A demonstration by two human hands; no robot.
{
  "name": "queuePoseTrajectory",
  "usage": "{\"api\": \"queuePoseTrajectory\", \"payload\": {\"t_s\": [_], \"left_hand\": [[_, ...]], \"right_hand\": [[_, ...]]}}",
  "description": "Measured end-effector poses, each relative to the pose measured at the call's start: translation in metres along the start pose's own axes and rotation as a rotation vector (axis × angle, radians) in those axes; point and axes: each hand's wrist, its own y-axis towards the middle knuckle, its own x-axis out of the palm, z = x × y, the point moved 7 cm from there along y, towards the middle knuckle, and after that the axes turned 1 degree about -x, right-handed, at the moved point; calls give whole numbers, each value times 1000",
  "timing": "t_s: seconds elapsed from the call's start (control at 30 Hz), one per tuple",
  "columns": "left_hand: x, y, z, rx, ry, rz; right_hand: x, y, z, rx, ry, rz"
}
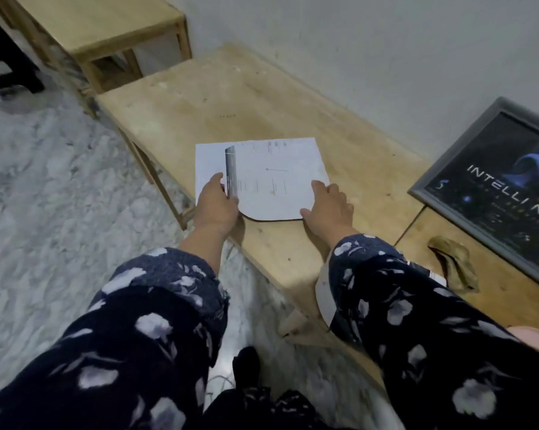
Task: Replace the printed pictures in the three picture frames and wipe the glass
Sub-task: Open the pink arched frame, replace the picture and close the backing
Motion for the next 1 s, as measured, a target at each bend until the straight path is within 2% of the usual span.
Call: {"api": "queuePoseTrajectory", "payload": {"t_s": [0.17,0.23,0.33,0.43,0.7,0.9,1.0], "left_hand": [[14,15,-2,73,445,-39],[19,14,-5,52,522,-66],[20,11,-3,35,535,-36],[27,4,14,109,509,-24],[78,-67,58,294,491,-199],[114,-142,62,253,508,-333],[121,-165,54,215,537,-332]], "right_hand": [[19,15,7,10,-84,-43],[19,18,7,-2,-95,-36],[16,18,7,-28,-58,-31],[7,6,19,-2,72,-9],[-5,-71,88,79,95,-2],[0,-151,142,137,50,-27],[4,-184,157,129,30,-49]]}}
